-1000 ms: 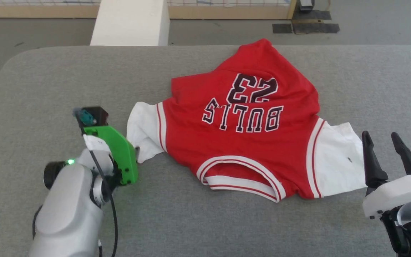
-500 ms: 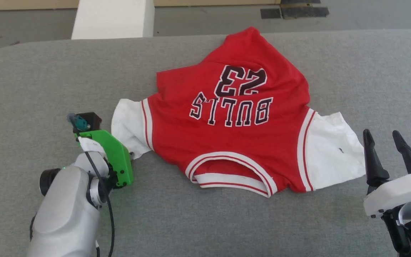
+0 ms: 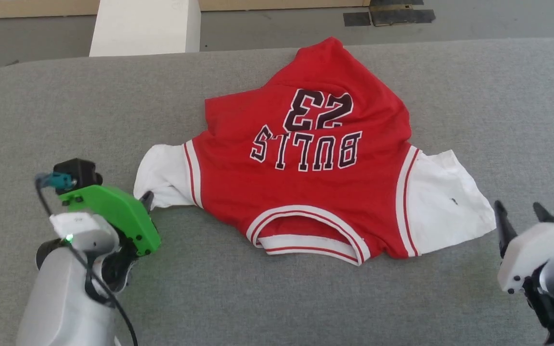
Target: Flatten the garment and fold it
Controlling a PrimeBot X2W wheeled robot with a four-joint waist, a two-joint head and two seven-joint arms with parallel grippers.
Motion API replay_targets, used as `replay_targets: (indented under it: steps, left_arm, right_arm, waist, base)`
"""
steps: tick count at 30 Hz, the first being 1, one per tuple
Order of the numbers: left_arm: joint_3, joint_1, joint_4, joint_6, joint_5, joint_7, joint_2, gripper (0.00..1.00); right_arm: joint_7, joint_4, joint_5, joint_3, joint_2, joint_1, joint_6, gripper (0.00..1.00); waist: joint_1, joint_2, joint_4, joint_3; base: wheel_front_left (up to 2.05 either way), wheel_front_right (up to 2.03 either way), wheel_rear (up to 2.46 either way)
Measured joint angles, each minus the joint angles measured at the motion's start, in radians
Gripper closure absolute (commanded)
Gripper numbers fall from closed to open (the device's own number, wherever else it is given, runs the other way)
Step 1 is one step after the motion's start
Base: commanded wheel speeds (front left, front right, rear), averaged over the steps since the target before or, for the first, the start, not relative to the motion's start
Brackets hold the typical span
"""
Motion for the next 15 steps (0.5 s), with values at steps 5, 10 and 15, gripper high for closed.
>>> replay_targets:
  steps: [5, 10, 15]
  left_arm:
    - [-0.003, 0.075, -0.144, 0.016, -0.012, -0.007, -0.017, 1.0]
    - [-0.017, 0.102, -0.211, 0.03, -0.015, 0.007, -0.031, 1.0]
    - [-0.021, 0.106, -0.228, 0.031, -0.024, 0.015, -0.033, 1.0]
  right_arm:
    - [0.244, 0.039, -0.077, 0.007, -0.034, -0.062, 0.0, 0.0]
    - [0.362, 0.107, -0.101, 0.035, -0.083, -0.108, 0.0, 0.0]
    - [0.355, 0.149, -0.098, 0.067, -0.101, -0.133, 0.0, 0.0]
  waist:
    - [0.0, 0.0, 0.014, 0.019]
    - [0.0, 0.0, 0.03, 0.046]
    - [0.0, 0.0, 0.045, 0.079]
  base:
    - [0.0, 0.0, 0.0]
    - [0.0, 0.0, 0.0]
    - [0.0, 0.0, 0.0]
